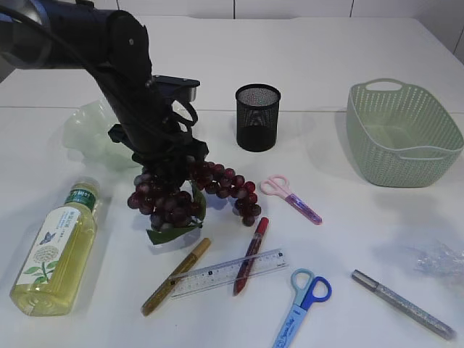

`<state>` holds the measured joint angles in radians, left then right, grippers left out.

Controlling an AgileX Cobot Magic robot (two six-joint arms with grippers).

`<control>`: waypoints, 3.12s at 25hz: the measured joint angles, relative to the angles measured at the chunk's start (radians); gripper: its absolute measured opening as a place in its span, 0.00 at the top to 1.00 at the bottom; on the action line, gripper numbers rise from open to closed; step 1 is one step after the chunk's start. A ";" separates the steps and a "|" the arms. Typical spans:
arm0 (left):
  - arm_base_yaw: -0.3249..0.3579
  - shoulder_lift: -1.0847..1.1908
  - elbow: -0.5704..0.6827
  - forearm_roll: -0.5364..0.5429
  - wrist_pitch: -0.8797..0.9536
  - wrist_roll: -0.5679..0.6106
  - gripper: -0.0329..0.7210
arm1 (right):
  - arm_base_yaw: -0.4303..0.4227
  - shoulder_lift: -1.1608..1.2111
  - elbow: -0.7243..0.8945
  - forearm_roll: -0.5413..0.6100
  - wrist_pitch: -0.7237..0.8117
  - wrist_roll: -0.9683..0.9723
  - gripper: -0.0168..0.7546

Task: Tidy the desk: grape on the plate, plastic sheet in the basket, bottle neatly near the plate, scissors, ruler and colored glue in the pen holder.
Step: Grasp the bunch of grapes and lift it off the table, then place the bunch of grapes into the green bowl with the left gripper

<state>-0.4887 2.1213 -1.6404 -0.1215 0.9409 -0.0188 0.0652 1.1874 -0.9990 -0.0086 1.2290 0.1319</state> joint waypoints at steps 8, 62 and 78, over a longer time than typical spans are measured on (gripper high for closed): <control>0.000 -0.021 -0.144 0.000 0.104 0.000 0.78 | 0.000 0.000 0.000 0.000 0.002 0.000 0.46; 0.274 0.101 -0.448 0.146 0.035 -0.184 0.78 | 0.000 0.000 -0.002 0.000 0.007 -0.002 0.46; 0.296 0.170 -0.448 0.154 0.005 -0.191 0.72 | 0.000 0.000 -0.002 0.000 0.007 -0.002 0.46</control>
<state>-0.1929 2.2918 -2.0884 0.0324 0.9455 -0.2093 0.0652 1.1874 -1.0008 -0.0086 1.2357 0.1300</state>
